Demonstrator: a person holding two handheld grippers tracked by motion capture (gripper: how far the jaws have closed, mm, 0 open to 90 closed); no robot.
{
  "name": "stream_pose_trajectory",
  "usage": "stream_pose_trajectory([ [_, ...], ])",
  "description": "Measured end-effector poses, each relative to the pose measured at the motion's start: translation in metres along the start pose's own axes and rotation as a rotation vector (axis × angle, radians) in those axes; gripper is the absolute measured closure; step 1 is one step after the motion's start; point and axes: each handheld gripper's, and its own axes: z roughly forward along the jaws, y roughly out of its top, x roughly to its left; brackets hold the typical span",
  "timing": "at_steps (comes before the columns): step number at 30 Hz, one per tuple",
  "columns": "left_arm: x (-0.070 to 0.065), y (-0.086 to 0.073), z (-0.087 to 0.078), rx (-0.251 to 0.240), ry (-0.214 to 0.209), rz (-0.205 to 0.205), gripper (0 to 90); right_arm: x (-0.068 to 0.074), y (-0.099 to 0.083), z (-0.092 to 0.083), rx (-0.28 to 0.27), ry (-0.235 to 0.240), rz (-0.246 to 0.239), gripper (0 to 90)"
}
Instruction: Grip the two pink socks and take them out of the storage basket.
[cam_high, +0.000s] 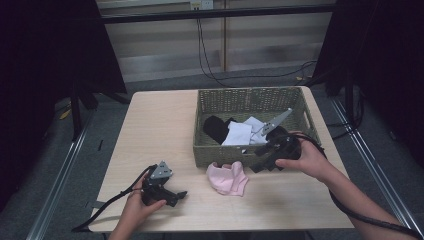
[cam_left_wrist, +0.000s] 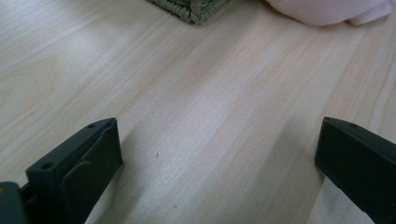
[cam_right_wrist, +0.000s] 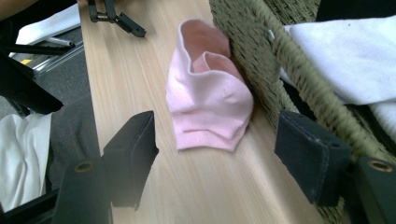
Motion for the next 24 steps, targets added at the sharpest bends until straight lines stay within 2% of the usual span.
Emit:
stream_pose_trajectory([
  [14,0.0,0.0,0.0,0.0,0.0,0.0,0.0,-0.009,-0.028,0.011,-0.011,-0.011,0.017,28.3],
  [18,0.0,0.0,0.0,0.0,0.0,0.0,0.0,-0.009,-0.035,0.014,-0.024,-0.019,-0.001,29.3],
  [24,0.0,0.0,0.0,0.0,0.0,0.0,0.0,-0.01,-0.046,0.018,-0.027,-0.003,0.01,27.5],
])
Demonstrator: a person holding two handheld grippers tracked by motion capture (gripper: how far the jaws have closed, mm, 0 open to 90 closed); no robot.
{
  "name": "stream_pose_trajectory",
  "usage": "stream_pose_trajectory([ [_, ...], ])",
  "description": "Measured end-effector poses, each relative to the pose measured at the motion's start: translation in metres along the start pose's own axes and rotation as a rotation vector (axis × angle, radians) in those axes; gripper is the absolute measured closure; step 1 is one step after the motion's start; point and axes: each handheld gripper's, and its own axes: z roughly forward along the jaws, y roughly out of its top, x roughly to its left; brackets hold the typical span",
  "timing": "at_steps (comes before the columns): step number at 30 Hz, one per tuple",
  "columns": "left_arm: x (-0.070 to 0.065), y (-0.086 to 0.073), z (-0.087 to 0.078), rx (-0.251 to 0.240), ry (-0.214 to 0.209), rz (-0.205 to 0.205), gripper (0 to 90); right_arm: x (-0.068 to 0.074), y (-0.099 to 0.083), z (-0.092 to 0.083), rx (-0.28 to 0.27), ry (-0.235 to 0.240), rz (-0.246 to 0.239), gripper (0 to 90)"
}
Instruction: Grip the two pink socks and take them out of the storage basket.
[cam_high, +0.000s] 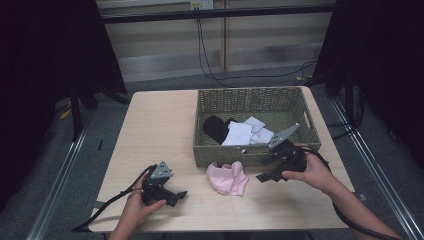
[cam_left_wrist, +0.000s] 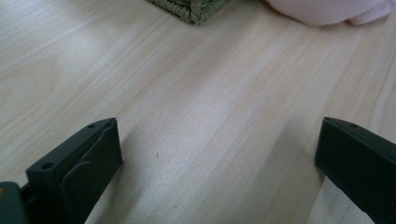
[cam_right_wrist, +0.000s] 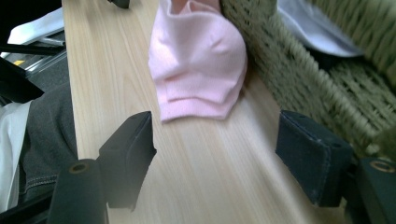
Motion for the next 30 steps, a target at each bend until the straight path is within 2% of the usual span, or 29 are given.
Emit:
stream_pose_trajectory([
  [19,0.0,0.0,0.0,0.0,0.0,0.0,0.0,-0.001,-0.037,0.012,-0.028,0.004,0.009,25.9],
  [24,0.0,0.0,0.0,0.0,0.0,0.0,0.0,-0.004,-0.05,0.018,-0.026,-0.017,0.008,24.7],
  [29,0.0,0.0,0.0,0.0,0.0,0.0,0.0,-0.005,-0.061,0.025,-0.017,-0.048,-0.007,22.4],
  [30,0.0,0.0,0.0,0.0,0.0,0.0,0.0,-0.006,-0.063,0.026,-0.024,-0.052,-0.022,21.8],
])
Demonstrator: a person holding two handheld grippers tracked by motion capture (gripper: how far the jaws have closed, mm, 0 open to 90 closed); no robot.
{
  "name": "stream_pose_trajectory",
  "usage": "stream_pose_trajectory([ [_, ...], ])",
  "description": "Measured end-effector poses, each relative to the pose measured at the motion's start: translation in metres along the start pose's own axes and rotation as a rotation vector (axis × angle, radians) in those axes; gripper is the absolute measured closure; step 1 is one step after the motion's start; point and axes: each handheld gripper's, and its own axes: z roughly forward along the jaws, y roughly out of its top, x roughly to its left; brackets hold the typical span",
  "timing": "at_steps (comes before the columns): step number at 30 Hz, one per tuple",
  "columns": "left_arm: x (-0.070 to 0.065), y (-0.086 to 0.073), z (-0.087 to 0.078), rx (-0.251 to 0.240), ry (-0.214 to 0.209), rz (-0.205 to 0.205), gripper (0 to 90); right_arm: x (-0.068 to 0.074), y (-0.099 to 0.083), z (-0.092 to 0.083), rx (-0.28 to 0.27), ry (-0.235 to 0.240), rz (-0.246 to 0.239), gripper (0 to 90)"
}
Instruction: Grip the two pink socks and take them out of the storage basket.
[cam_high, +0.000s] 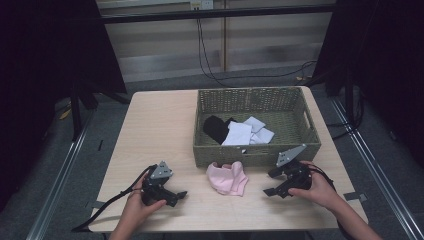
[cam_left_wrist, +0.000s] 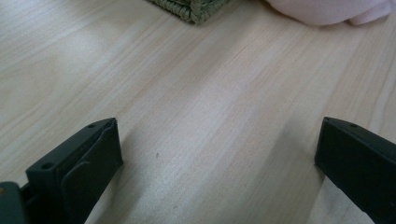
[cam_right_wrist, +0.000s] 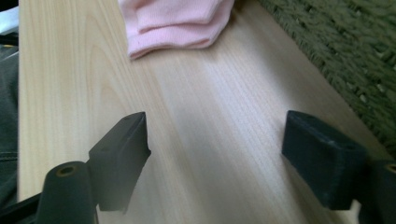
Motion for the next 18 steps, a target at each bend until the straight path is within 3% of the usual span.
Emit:
stream_pose_trajectory([
  [6,0.0,0.0,0.0,0.0,0.0,0.0,0.0,0.001,-0.012,0.0,-0.084,-0.026,-0.023,21.2],
  [11,0.0,0.0,0.0,0.0,0.0,0.0,0.0,0.002,-0.017,0.001,-0.115,-0.052,-0.049,21.0],
  [18,0.0,0.0,0.0,0.0,0.0,0.0,0.0,0.004,-0.022,0.002,-0.152,-0.064,-0.049,21.0],
])
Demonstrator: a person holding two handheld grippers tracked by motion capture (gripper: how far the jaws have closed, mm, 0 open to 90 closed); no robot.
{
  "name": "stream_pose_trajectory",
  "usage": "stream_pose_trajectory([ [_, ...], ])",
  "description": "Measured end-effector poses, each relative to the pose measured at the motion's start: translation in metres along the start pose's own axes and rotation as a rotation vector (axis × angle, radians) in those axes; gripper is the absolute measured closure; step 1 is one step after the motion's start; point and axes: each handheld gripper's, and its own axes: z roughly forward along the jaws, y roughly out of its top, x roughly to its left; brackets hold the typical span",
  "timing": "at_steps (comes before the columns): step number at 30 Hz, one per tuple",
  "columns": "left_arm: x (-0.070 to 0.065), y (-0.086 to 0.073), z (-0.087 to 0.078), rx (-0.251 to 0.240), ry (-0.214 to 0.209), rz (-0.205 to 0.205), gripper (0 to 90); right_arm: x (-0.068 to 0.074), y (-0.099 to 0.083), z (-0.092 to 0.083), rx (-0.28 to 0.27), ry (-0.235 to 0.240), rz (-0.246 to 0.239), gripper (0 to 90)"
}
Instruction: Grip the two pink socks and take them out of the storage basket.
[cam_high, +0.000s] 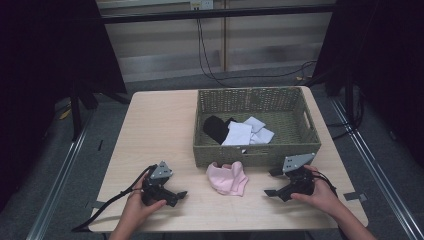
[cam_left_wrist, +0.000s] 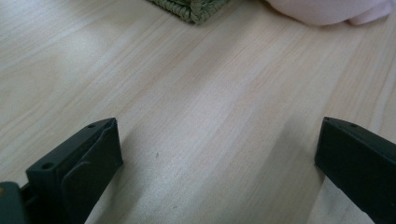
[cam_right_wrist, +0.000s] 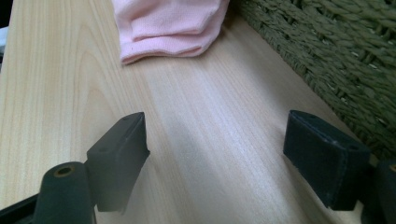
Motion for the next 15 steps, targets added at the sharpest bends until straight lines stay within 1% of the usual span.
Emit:
stream_pose_trajectory([
  [4,0.0001,0.0,-0.0001,0.001,-0.001,0.003,0.0,0.0004,-0.0014,-0.0004,-0.009,-0.004,0.006,21.1],
  [9,0.0,-0.0003,-0.0001,-0.002,-0.003,0.003,0.0,0.0023,-0.0012,0.0001,-0.003,-0.024,-0.004,21.0],
  [14,0.0,-0.0004,0.0001,-0.004,-0.003,0.003,0.0,0.0072,-0.0009,0.0017,0.013,-0.066,-0.042,20.6],
  [15,0.0,-0.0004,0.0,-0.003,-0.004,0.004,0.0,0.0088,-0.0008,0.0024,0.019,-0.074,-0.059,19.9],
])
